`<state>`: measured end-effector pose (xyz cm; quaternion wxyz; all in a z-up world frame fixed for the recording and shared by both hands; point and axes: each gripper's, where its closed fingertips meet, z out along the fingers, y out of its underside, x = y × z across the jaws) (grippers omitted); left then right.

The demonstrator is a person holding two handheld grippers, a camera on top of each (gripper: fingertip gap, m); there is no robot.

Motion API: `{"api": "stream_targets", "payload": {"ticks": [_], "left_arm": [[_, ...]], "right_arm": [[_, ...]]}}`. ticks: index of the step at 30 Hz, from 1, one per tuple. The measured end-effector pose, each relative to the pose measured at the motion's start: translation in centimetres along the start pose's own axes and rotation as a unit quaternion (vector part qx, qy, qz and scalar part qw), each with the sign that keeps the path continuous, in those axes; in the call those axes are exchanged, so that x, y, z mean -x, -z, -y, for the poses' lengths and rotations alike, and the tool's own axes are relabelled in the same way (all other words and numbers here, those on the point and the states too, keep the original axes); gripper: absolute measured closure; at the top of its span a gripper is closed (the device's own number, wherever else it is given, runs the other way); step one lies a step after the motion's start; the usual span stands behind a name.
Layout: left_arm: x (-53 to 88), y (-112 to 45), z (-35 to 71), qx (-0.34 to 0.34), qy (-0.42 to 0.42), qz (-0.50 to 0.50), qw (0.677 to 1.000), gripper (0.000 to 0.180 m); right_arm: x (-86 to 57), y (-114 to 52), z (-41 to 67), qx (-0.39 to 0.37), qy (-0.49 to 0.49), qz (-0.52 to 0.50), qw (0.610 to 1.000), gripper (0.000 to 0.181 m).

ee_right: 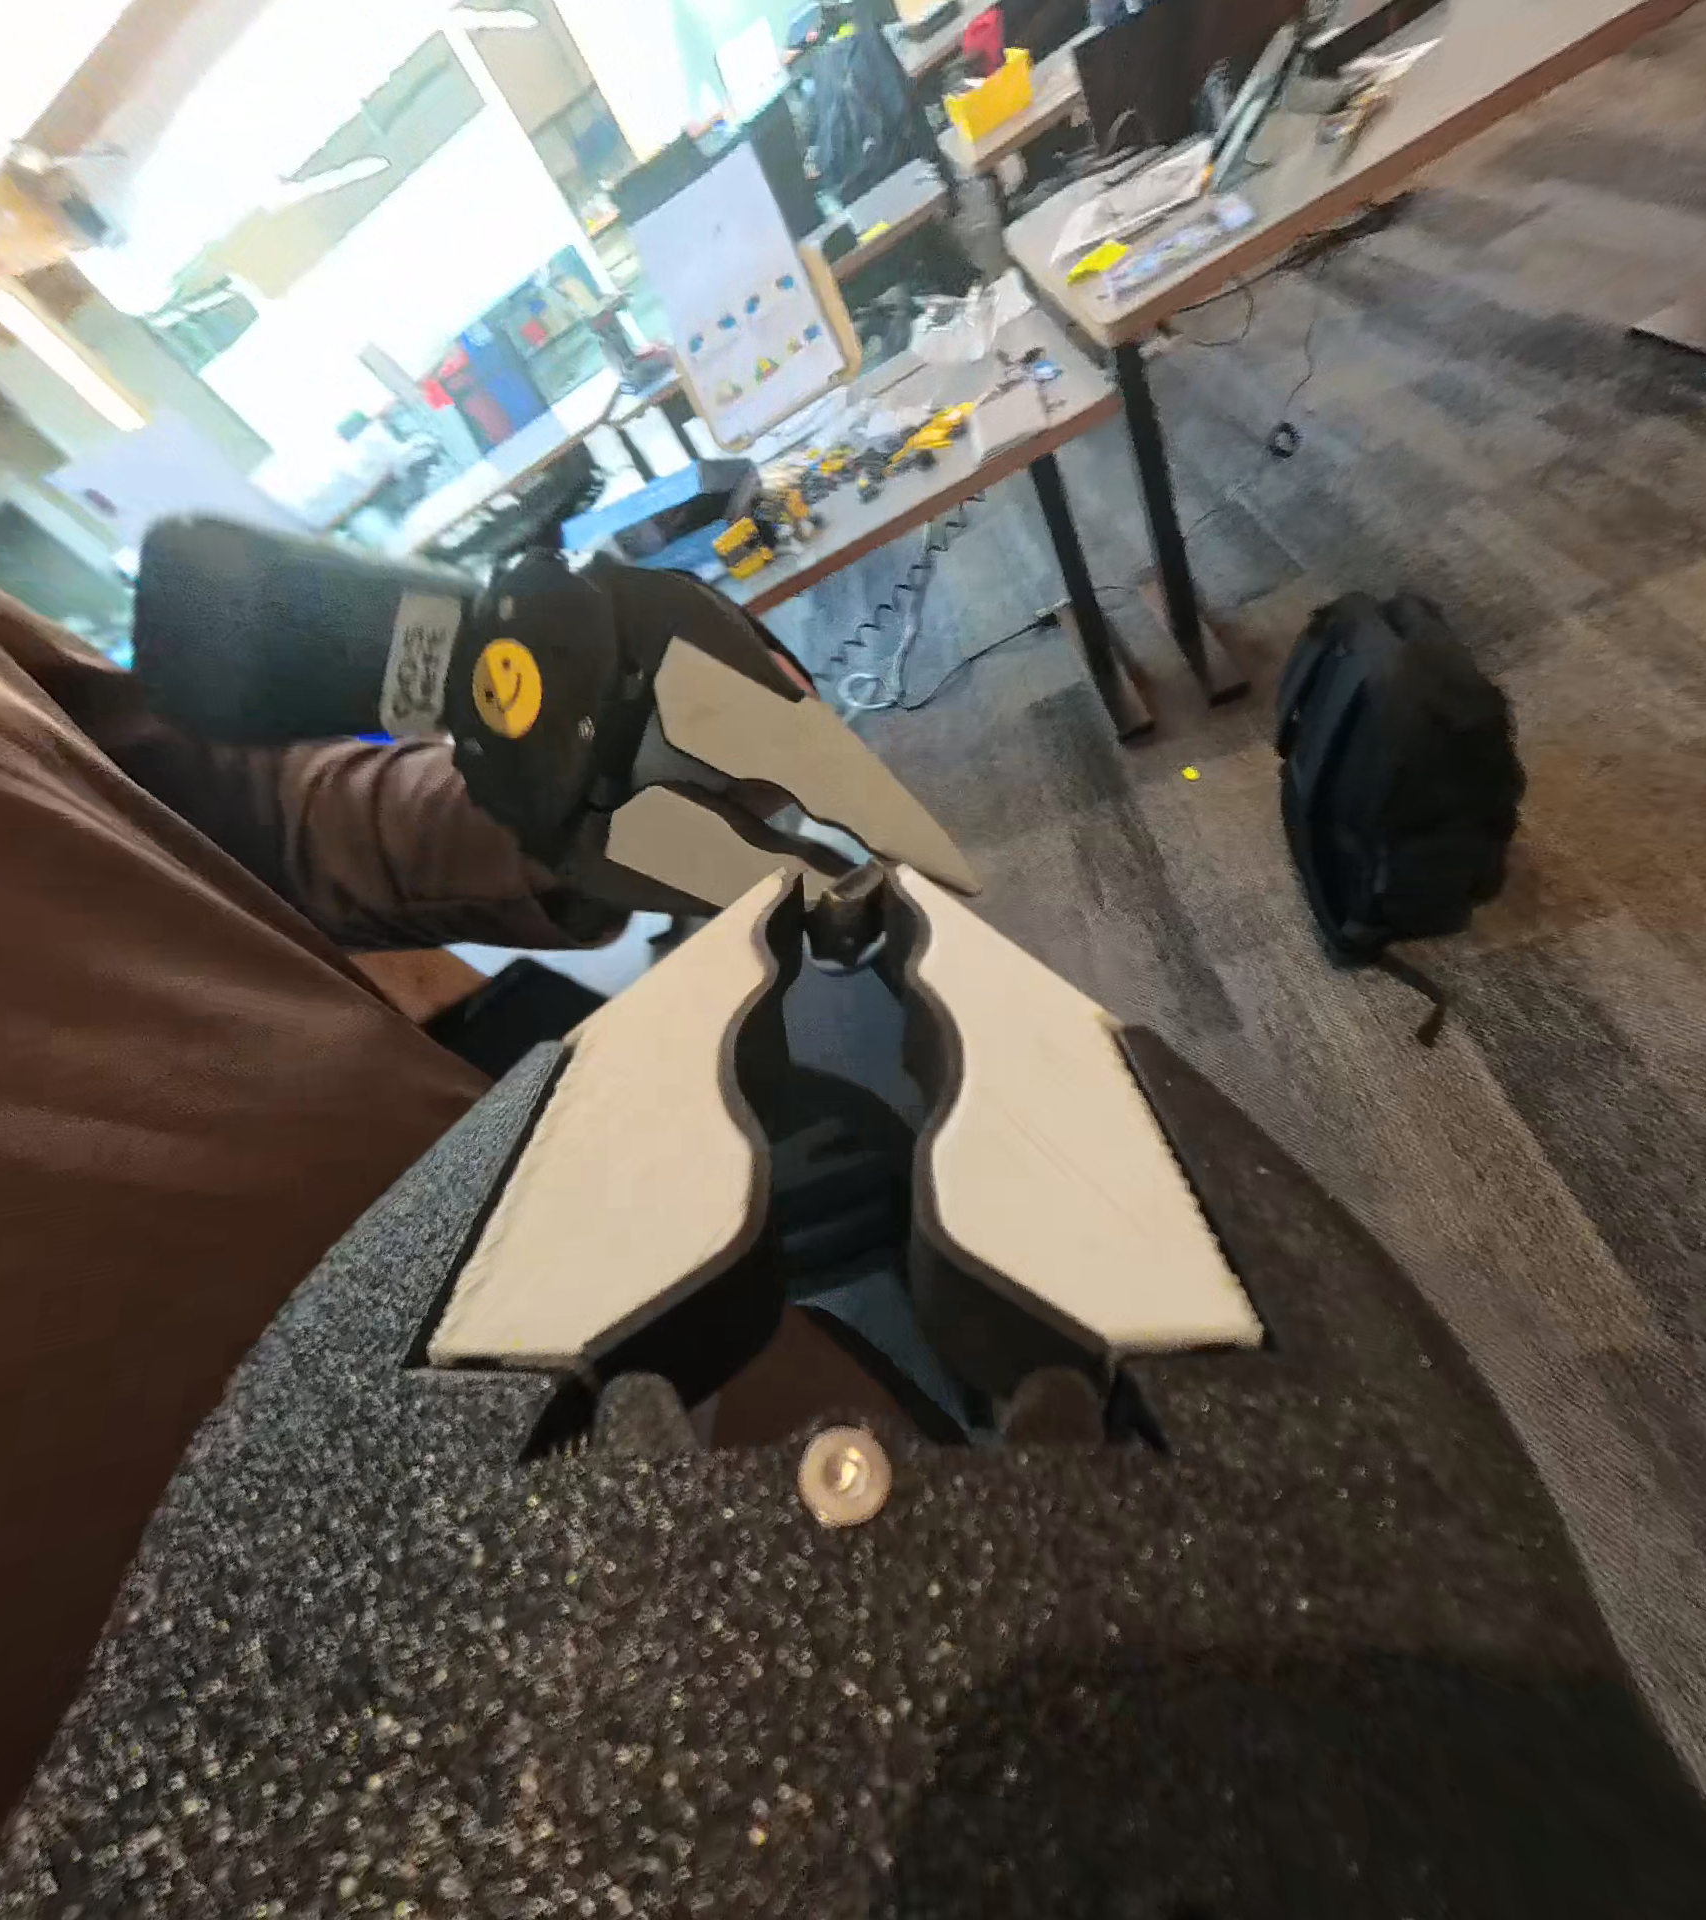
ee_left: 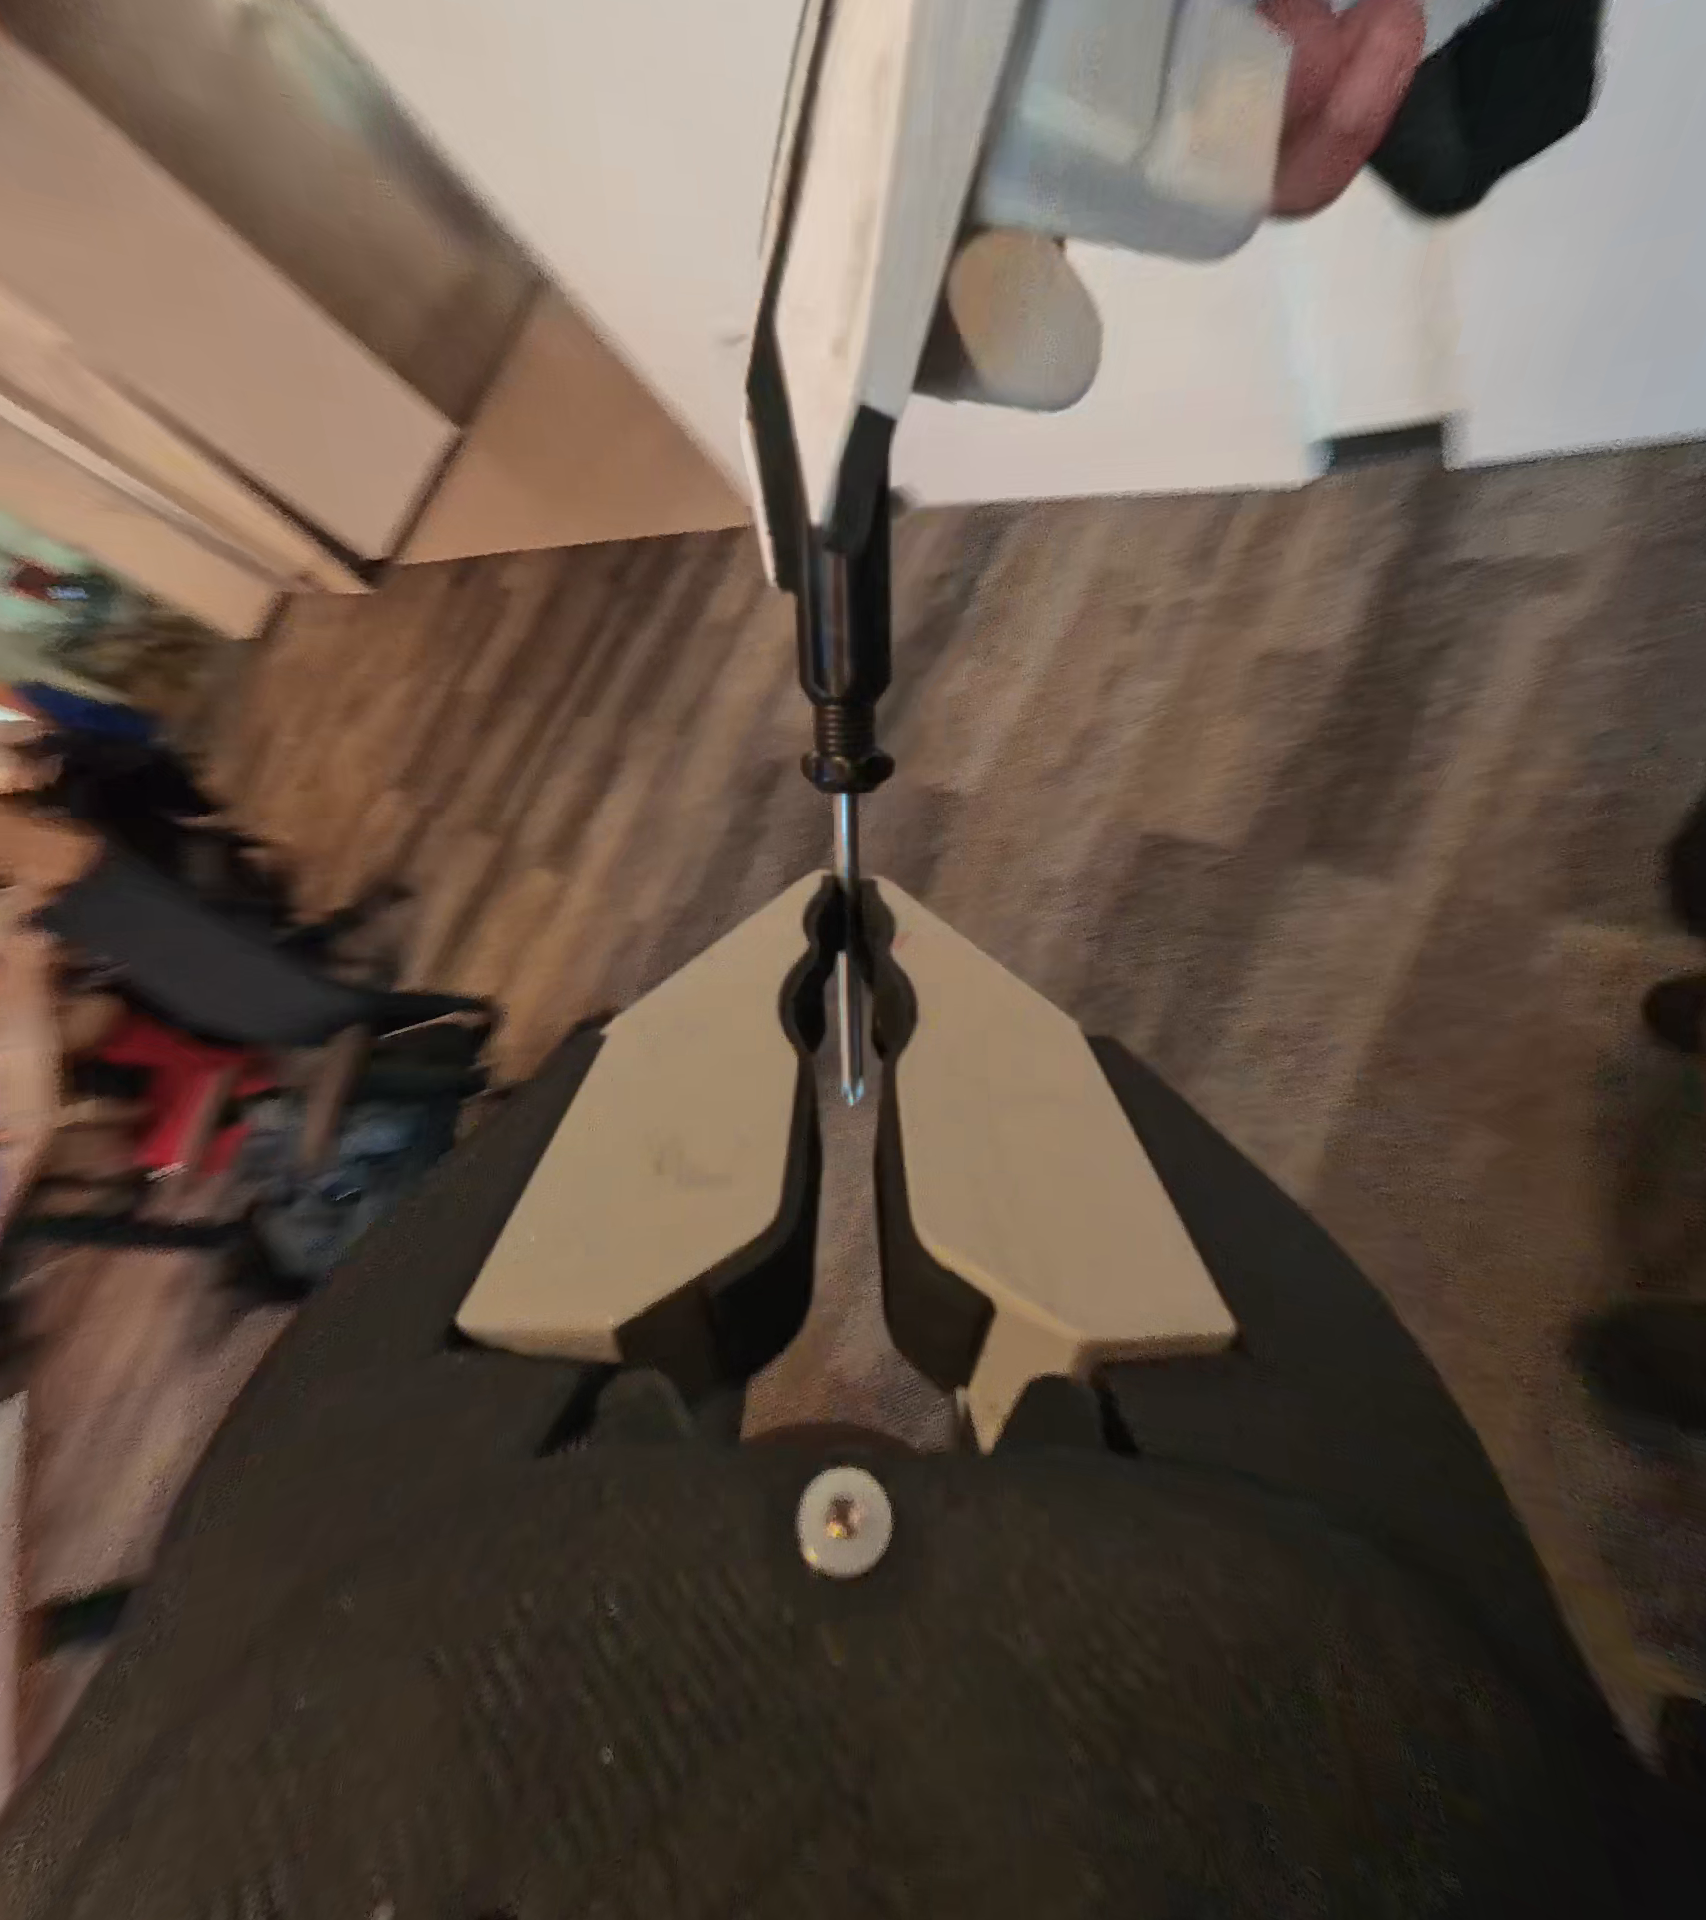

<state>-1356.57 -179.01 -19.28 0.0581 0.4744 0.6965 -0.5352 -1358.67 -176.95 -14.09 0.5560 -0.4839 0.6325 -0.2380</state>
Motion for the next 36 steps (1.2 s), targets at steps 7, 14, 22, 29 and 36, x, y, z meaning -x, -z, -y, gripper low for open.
{"api": "stream_targets", "payload": {"ticks": [7,14,22,29,36], "left_arm": [[11.5,0.2,-10.3,0.117,-0.037,0.171,0.978,0.178],[21.3,-1.0,-18.5,0.273,-0.007,0.234,0.933,0.179],[28.6,-3.0,-23.1,0.34,0.062,0.263,0.901,0.178],[31.7,1.9,-29.8,0.334,0.15,0.334,0.869,0.178],[35.0,10.2,-39.6,0.287,0.19,0.397,0.851,0.178]], "right_arm": [[-8.4,-10.5,6.9,0.051,-0.024,0.146,0.988,0.17],[-17.0,-19.2,13.5,0.09,0.013,0.284,0.954,0.171],[-22.6,-24.8,19.5,0.128,0.007,0.374,0.919,0.179],[-25.5,-32.0,22.2,0.157,-0.03,0.387,0.908,0.163],[-20.9,-44.1,23.4,0.203,0.002,0.394,0.896,0.155]]}}
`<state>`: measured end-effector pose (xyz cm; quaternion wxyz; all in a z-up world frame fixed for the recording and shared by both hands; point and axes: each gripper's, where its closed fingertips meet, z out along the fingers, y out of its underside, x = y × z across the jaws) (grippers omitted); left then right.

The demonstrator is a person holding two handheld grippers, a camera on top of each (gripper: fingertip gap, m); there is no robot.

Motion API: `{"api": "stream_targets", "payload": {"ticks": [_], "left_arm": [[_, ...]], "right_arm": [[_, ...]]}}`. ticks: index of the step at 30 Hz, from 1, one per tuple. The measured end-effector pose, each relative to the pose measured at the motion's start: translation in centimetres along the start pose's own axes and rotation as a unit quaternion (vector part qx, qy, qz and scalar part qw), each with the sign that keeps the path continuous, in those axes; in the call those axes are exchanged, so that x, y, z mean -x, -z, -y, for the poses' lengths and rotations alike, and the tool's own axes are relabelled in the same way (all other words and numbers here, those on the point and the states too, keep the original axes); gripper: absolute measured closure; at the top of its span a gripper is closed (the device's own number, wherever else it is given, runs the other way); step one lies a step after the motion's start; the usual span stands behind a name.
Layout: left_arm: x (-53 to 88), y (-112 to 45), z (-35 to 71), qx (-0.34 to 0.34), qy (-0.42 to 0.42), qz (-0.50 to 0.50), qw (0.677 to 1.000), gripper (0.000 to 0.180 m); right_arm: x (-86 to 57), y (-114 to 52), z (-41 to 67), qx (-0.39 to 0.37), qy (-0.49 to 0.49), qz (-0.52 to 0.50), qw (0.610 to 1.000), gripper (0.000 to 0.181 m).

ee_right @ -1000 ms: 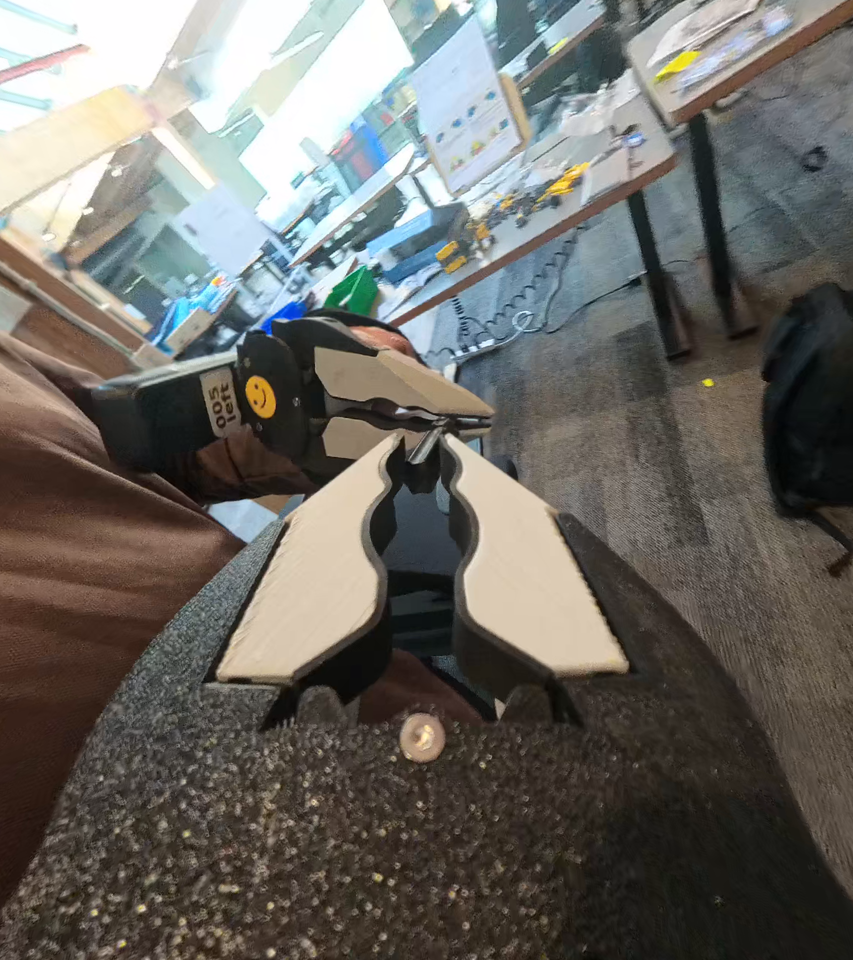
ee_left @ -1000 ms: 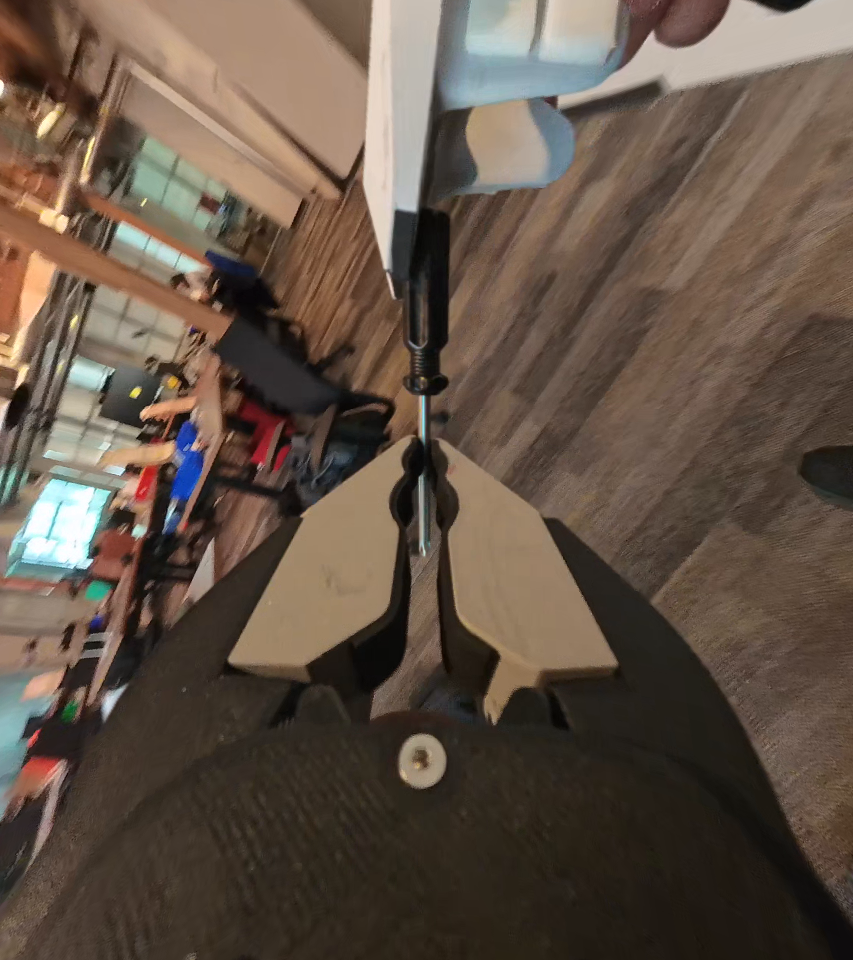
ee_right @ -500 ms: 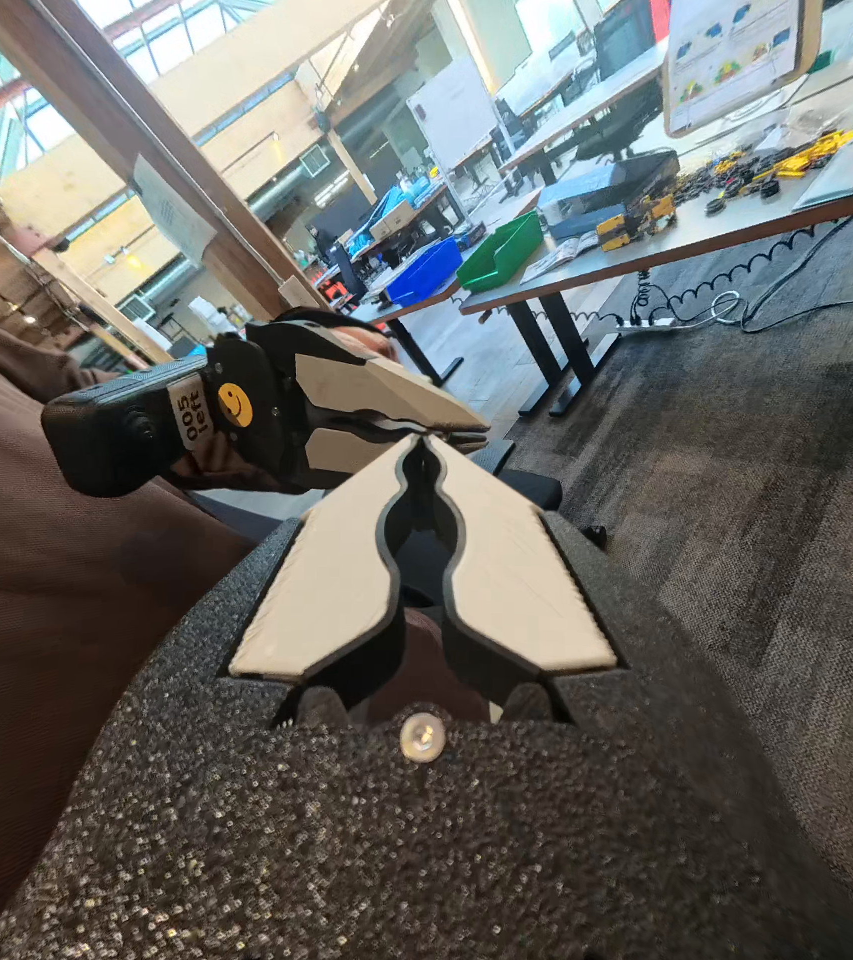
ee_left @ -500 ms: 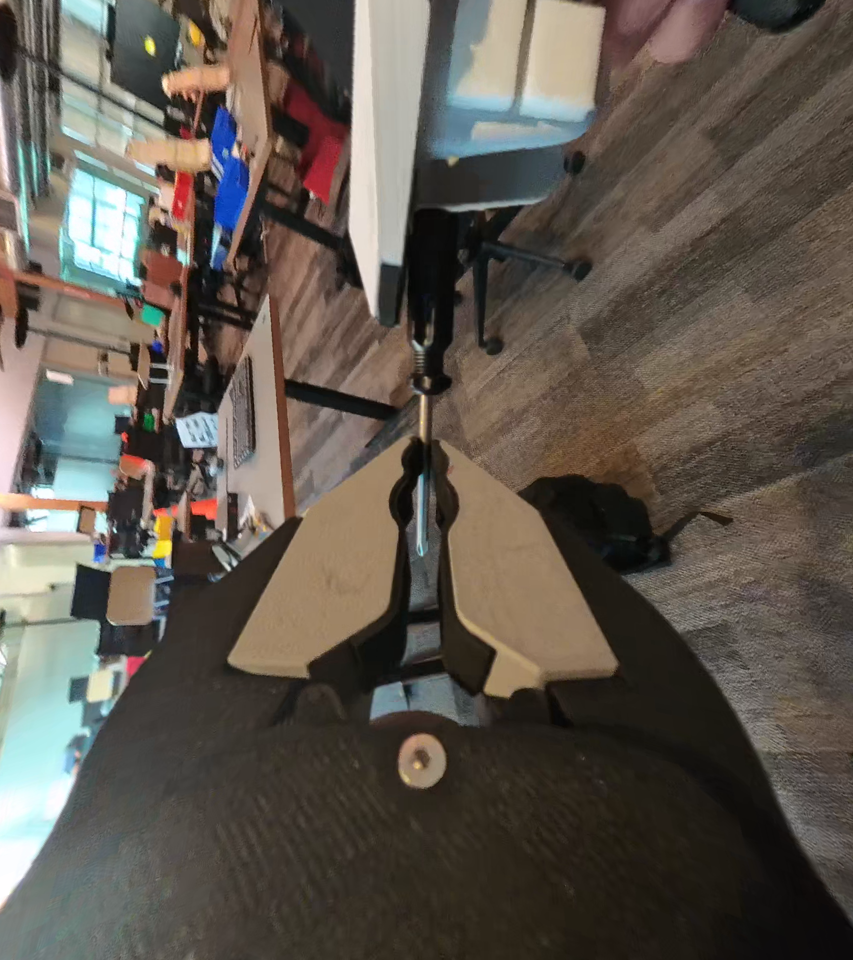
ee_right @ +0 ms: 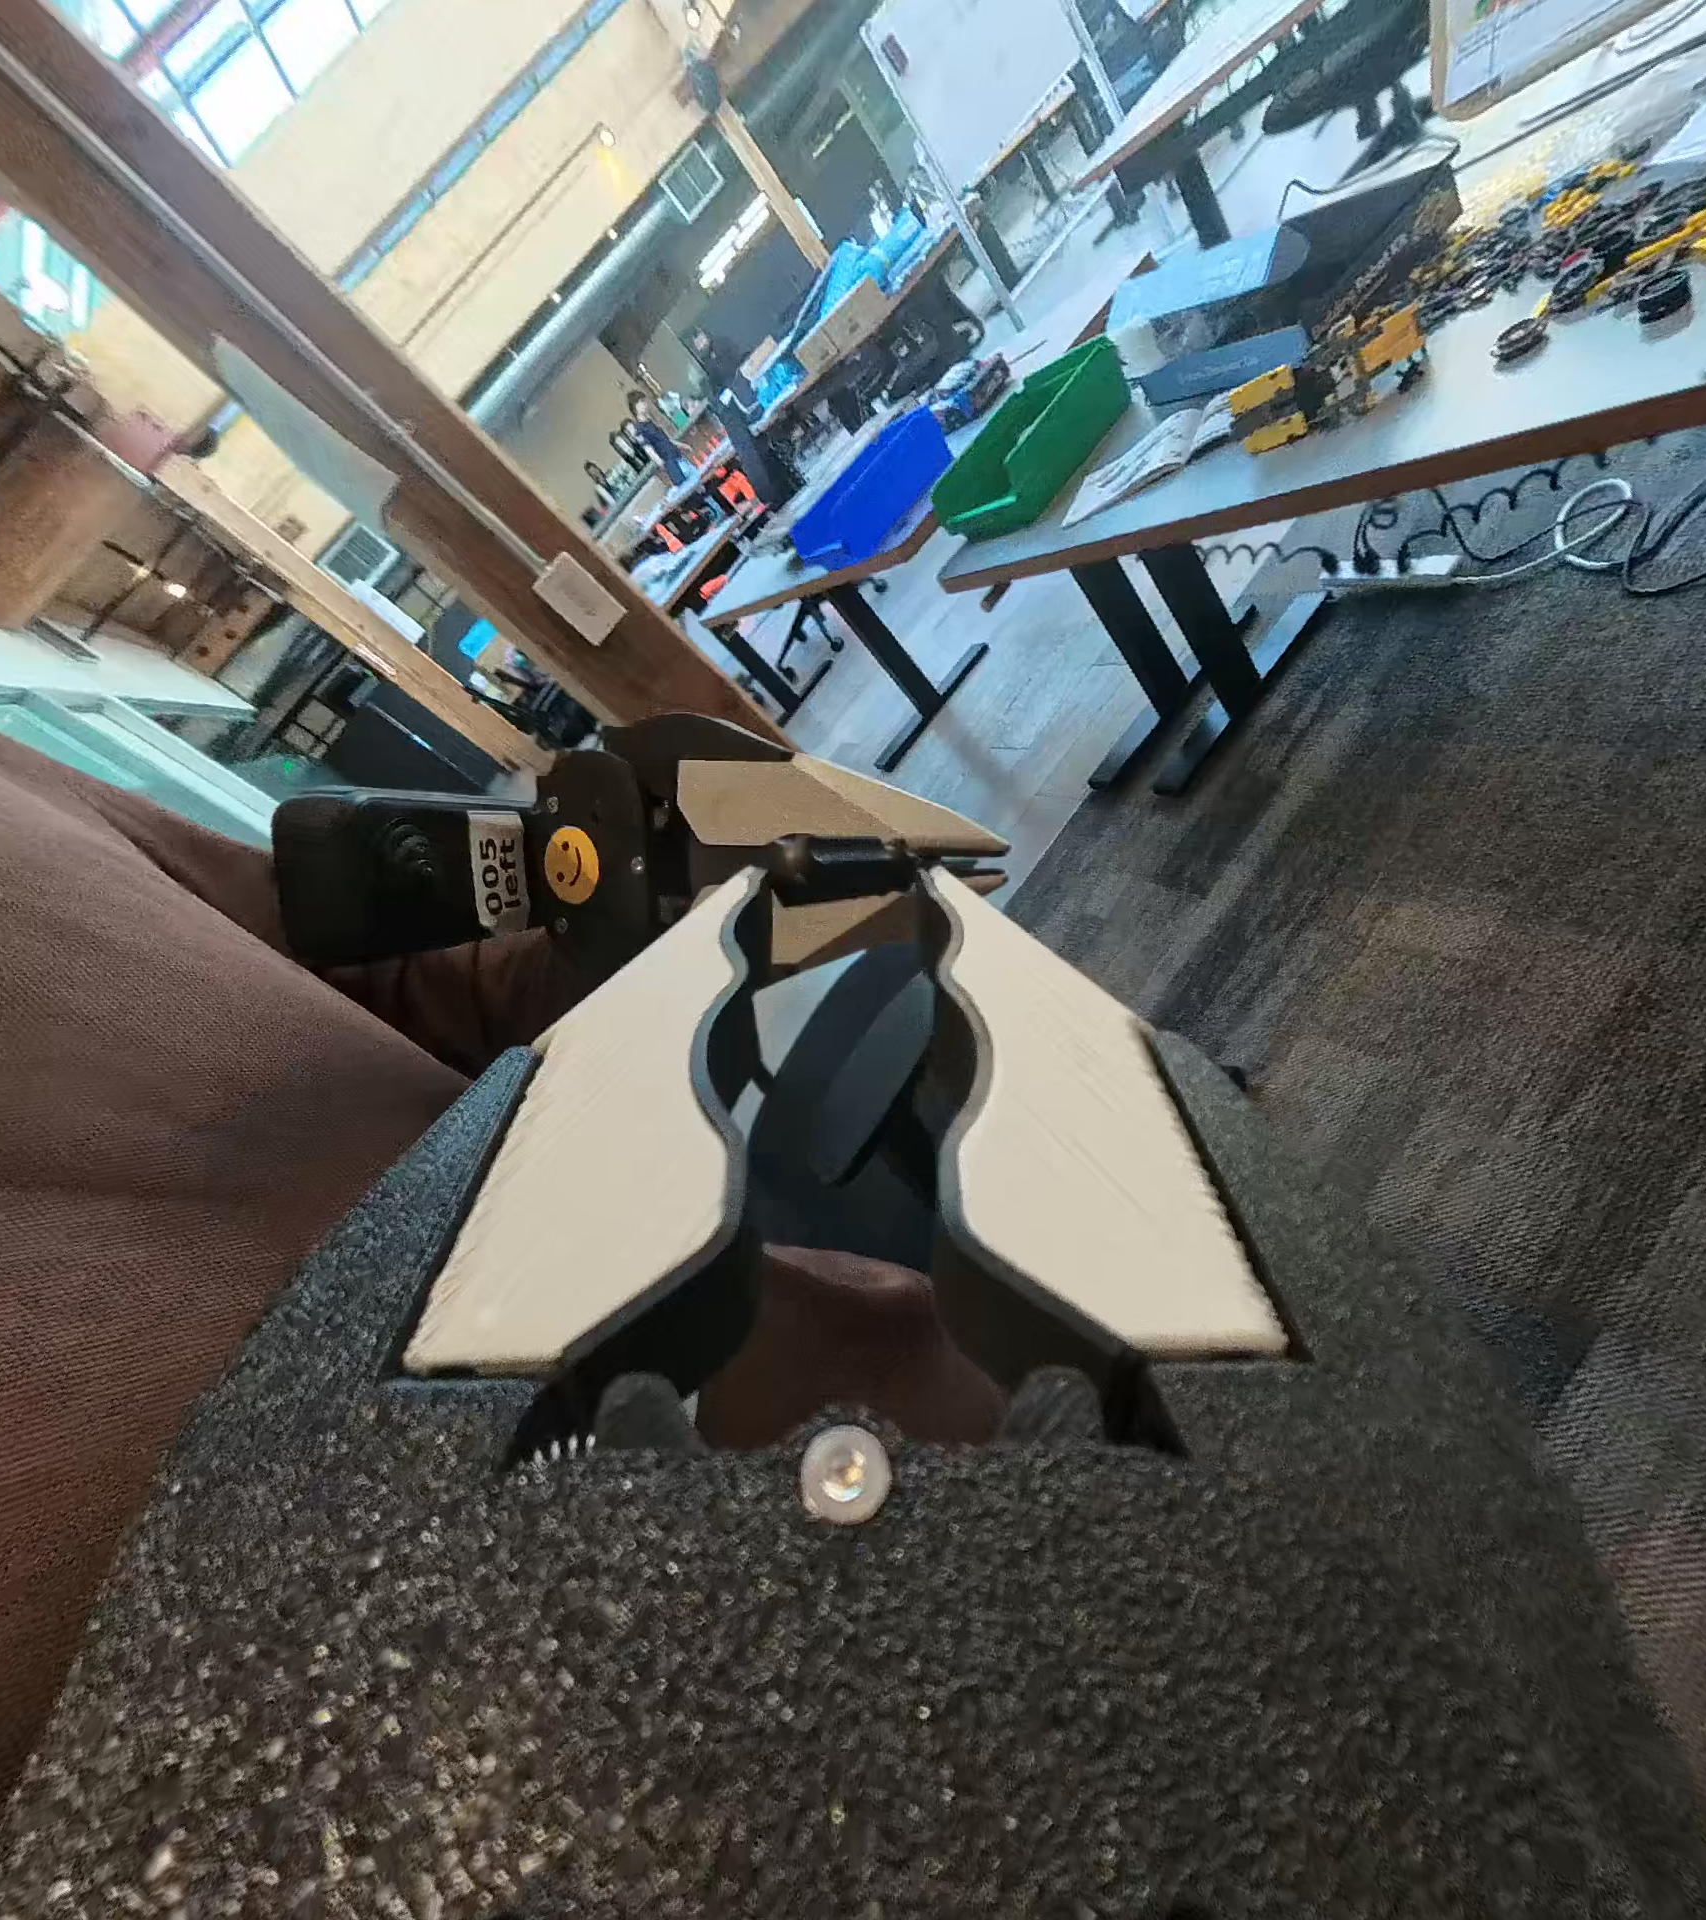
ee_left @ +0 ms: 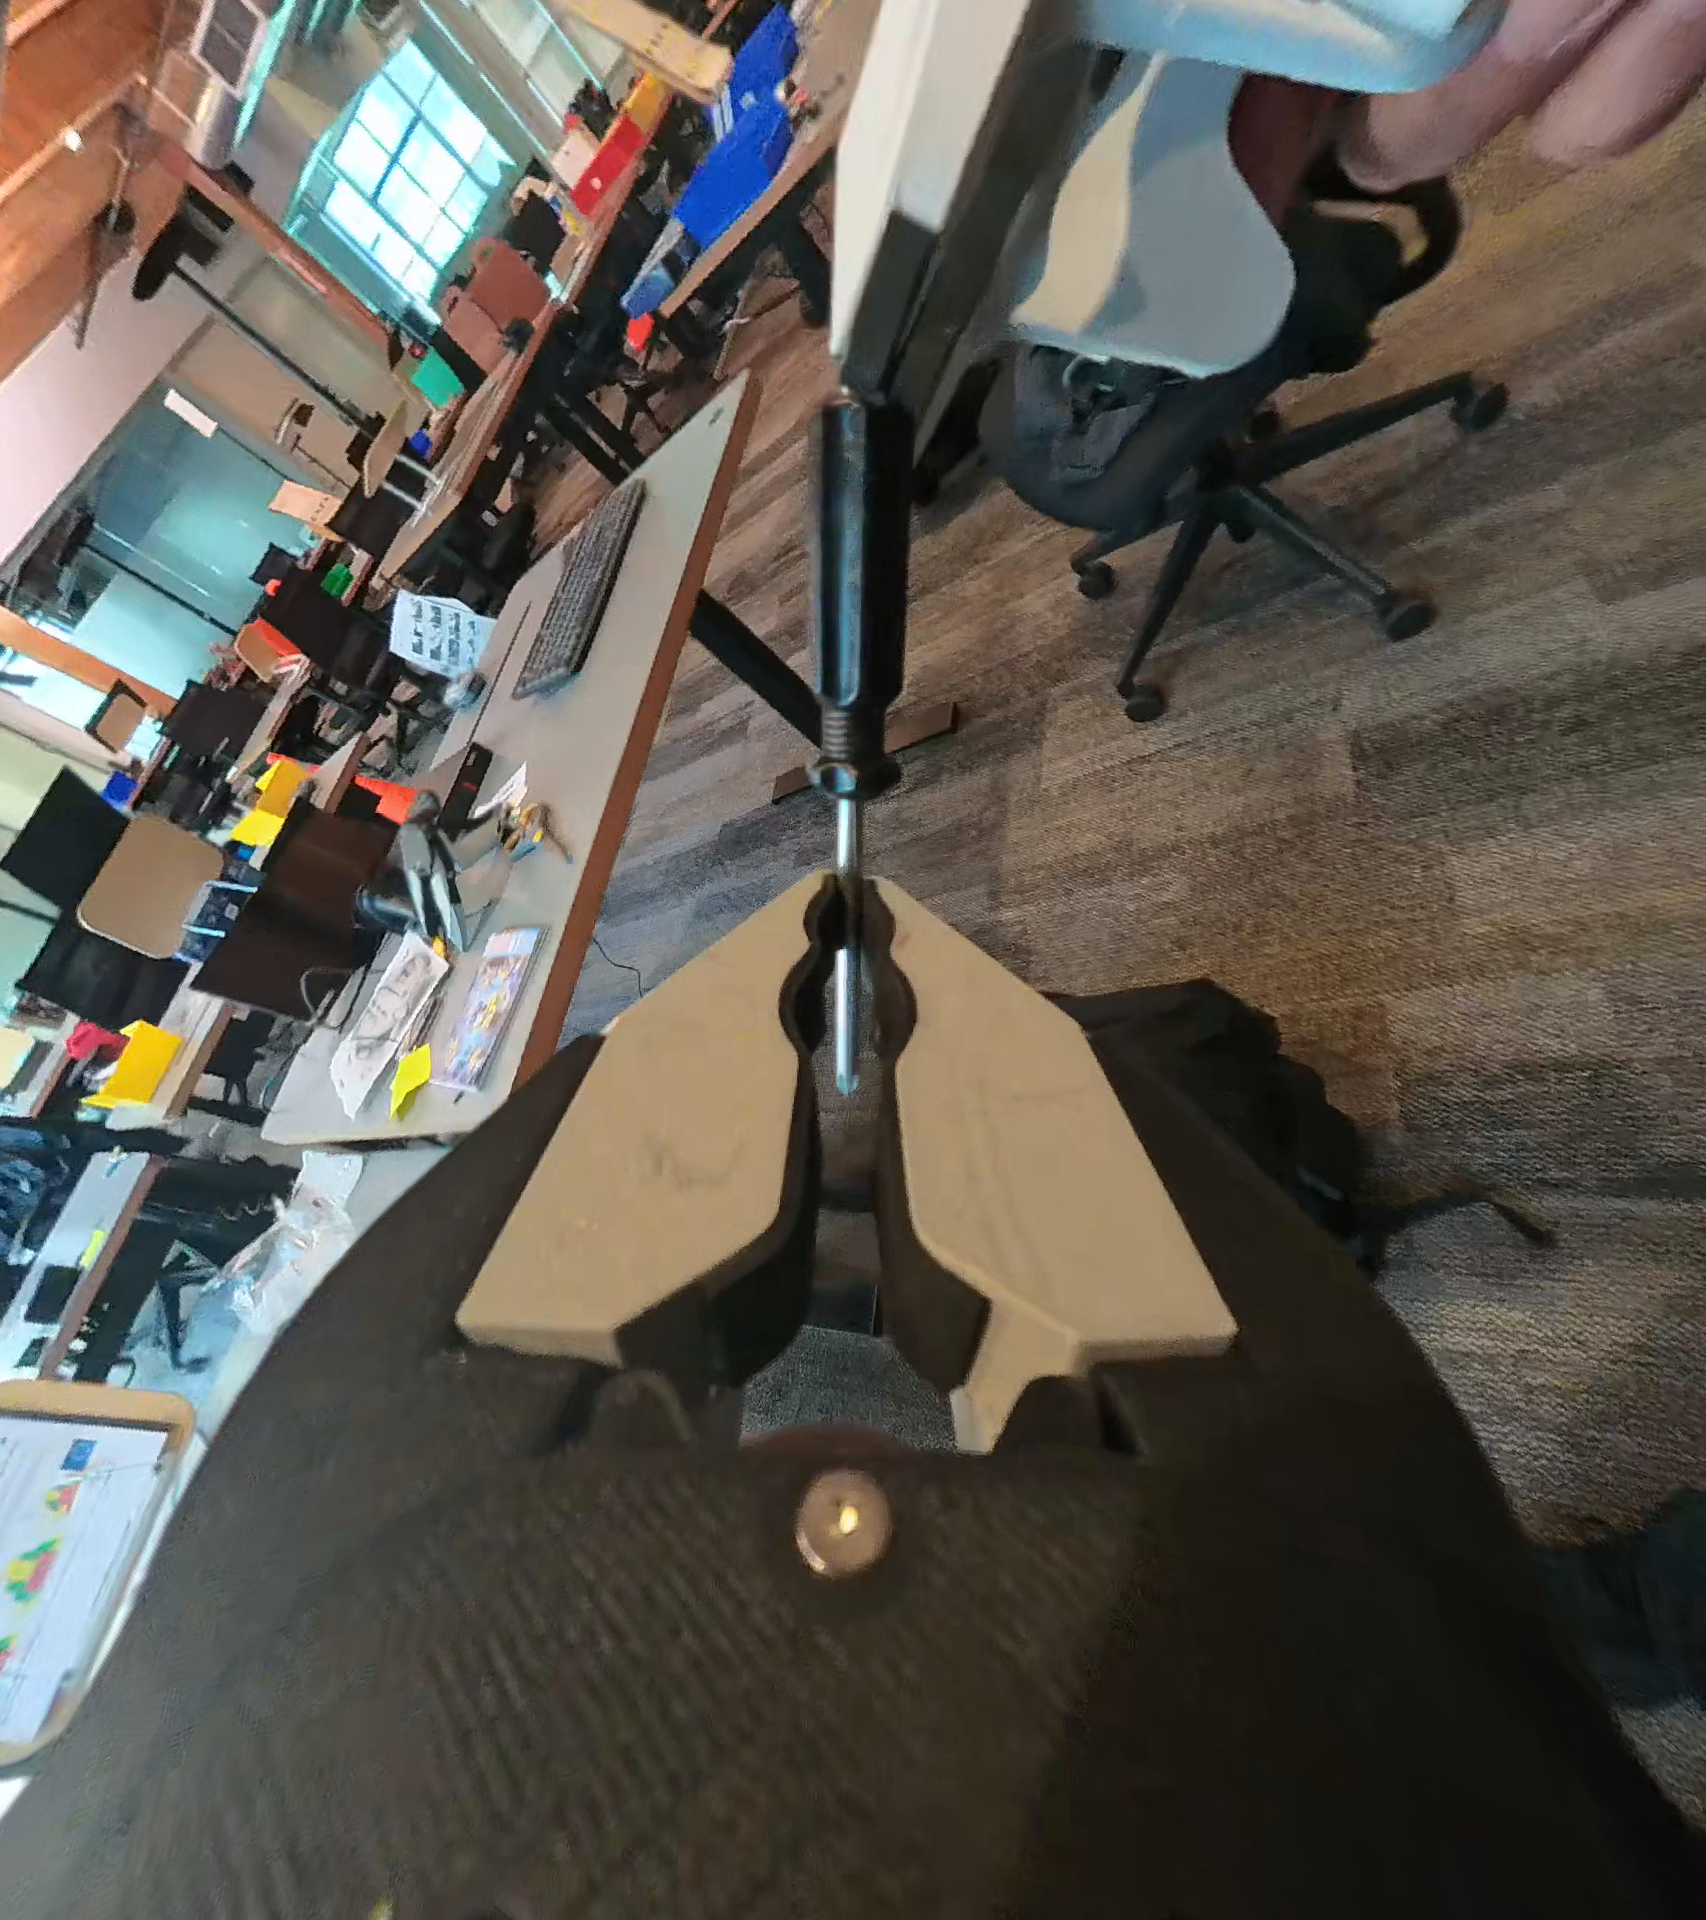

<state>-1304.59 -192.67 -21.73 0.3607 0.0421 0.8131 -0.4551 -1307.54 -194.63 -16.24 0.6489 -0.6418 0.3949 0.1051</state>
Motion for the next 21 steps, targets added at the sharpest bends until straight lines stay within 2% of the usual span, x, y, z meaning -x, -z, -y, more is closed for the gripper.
{"api": "stream_targets", "payload": {"ticks": [6,10,12,16,21], "left_arm": [[9.3,0.0,-7.6,-0.005,0.031,-0.006,1.0,0.178],[13.6,0.2,-13.2,0.031,0.063,0.0,0.998,0.179],[15.3,0.4,-15.3,0.04,0.084,0.01,0.996,0.179],[18.7,0.8,-21.1,0.091,0.123,0.037,0.987,0.179],[24.0,1.8,-29.1,0.163,0.17,0.051,0.97,0.178]], "right_arm": [[-3.7,-11.0,6.2,0.05,0.033,-0.008,0.998,0.154],[-5.8,-17.8,8.4,0.086,0.041,0.008,0.995,0.152],[-7.0,-20.9,9.3,0.106,0.062,0.014,0.992,0.16],[-10.2,-26.8,10.7,0.149,0.084,0.037,0.985,0.166],[-14.1,-35.1,12.7,0.184,0.08,0.118,0.973,0.167]]}}
